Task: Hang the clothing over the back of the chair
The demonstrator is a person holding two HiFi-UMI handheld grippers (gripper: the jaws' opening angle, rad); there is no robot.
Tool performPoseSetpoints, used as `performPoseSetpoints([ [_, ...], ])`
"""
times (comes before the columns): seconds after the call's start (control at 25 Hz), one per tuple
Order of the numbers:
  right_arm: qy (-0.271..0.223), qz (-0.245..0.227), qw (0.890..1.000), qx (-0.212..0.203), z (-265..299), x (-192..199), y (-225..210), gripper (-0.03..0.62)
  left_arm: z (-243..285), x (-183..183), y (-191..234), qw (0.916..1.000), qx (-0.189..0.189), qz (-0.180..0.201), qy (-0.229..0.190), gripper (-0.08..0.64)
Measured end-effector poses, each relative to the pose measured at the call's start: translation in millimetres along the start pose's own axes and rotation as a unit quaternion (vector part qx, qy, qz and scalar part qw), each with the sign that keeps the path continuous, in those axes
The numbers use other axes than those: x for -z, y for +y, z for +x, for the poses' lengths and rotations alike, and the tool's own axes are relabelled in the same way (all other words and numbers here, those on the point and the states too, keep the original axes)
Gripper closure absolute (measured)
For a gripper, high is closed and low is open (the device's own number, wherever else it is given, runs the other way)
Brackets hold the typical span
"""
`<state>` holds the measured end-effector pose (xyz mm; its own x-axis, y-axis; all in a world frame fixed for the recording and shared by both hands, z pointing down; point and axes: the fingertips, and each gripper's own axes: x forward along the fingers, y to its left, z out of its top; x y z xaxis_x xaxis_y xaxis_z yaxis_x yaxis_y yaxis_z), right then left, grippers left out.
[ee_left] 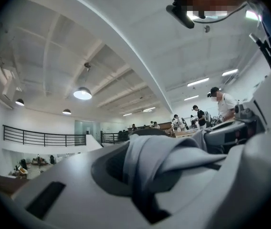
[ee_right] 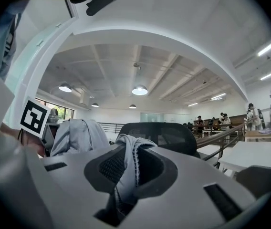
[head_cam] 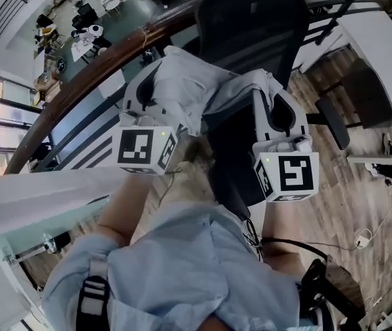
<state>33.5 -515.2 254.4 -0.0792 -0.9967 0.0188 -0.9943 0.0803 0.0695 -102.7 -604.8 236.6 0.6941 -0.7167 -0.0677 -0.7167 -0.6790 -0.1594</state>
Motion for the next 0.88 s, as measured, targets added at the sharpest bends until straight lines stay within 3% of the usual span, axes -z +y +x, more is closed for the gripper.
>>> performPoseSetpoints([
  [0.16, 0.014, 0.009, 1.0, 0.016, 22, -6, -14, 0.54, 42, -18, 13, 0.9986, 0.042, -0.033, -0.004, 0.532],
  [0.36, -0.004, 0.001, 0.999, 0.049, 44, -39, -32, 0.539, 87, -50, 34, 0.9926, 0.102, -0.062, -0.023, 0.532],
  [0.56, -0.037, -0.029, 0.993, 0.106, 81, -85, -90, 0.539, 165, -101, 56, 0.9851, 0.145, -0.063, -0.067, 0.532],
  [0.88, -0.073, -0.076, 0.975, 0.194, 100, -135, -144, 0.54, 264, -170, 78, 0.966, 0.217, -0.038, -0.135, 0.532],
])
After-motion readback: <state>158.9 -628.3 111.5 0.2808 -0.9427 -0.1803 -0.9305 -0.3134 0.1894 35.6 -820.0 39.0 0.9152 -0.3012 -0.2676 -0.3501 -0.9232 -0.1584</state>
